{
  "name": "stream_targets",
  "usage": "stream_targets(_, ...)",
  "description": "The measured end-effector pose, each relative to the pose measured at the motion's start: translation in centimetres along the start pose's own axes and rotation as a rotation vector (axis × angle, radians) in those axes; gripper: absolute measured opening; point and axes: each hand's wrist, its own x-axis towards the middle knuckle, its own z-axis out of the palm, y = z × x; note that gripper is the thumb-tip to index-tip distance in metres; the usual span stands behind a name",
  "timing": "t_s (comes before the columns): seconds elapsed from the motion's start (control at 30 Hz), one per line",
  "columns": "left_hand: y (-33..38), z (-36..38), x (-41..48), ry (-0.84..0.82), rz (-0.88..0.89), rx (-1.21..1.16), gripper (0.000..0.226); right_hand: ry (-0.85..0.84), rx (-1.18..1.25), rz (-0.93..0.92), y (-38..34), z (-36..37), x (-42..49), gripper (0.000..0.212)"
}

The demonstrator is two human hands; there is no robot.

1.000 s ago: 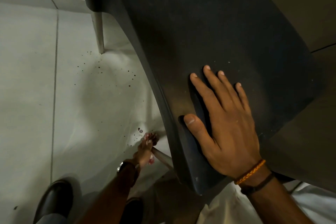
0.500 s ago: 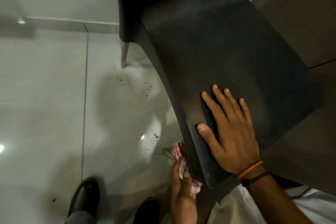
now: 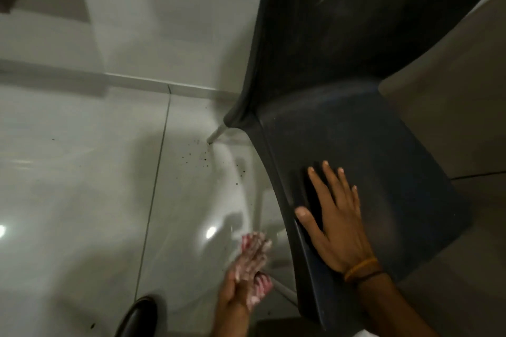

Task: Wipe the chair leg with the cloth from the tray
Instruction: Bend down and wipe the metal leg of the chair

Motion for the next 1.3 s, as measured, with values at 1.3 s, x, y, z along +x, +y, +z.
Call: stream_targets(1.3, 15.8, -1.4, 23.5, 0.224, 0.364, -0.073, 0.082, 0.005, -0.067, 0.064, -6.3, 2.7, 10.8, 0.086)
